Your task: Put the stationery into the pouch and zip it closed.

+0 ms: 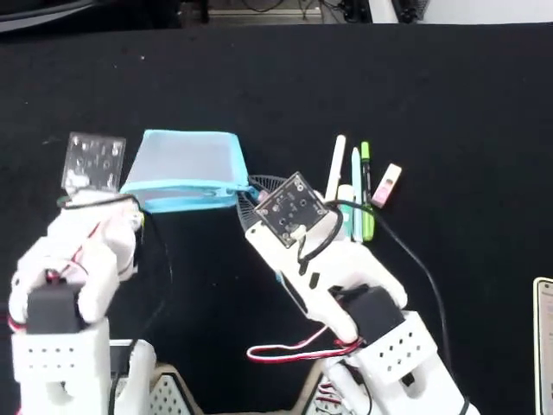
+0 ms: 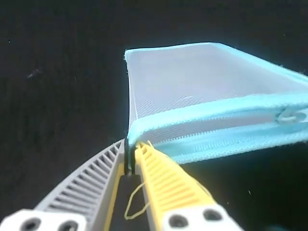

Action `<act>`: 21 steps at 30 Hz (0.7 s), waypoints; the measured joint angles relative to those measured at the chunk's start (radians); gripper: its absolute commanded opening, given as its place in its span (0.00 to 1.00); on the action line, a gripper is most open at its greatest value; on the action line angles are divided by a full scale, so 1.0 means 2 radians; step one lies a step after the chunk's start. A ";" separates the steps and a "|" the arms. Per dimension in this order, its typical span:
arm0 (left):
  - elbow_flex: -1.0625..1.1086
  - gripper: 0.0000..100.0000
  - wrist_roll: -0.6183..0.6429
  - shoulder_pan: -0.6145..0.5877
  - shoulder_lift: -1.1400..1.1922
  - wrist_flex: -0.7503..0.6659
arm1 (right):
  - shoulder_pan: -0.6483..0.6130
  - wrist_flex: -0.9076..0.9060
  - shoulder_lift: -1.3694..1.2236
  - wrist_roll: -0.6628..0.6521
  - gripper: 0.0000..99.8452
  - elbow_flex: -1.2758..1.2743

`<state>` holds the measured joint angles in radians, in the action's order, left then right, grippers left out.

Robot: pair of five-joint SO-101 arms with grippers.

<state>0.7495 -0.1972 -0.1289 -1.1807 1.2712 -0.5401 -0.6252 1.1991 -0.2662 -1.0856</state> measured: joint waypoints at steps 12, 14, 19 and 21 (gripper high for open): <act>-0.158 0.12 0.000 -0.001 0.193 0.092 | 0.000 -0.003 -0.094 -0.008 0.01 0.063; -0.159 0.12 0.000 -0.001 0.203 0.092 | 0.001 -0.003 -0.117 -0.008 0.01 0.074; -0.159 0.09 0.000 -0.002 0.209 0.070 | 0.010 -0.003 -0.130 -0.008 0.01 0.091; -0.154 0.02 0.000 -0.001 0.208 0.058 | 0.026 -0.011 -0.130 -0.008 0.01 0.097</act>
<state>0.4411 -0.1972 -0.1304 -0.7649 1.3863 -0.4879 -0.6467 0.9398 -0.2816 -0.8922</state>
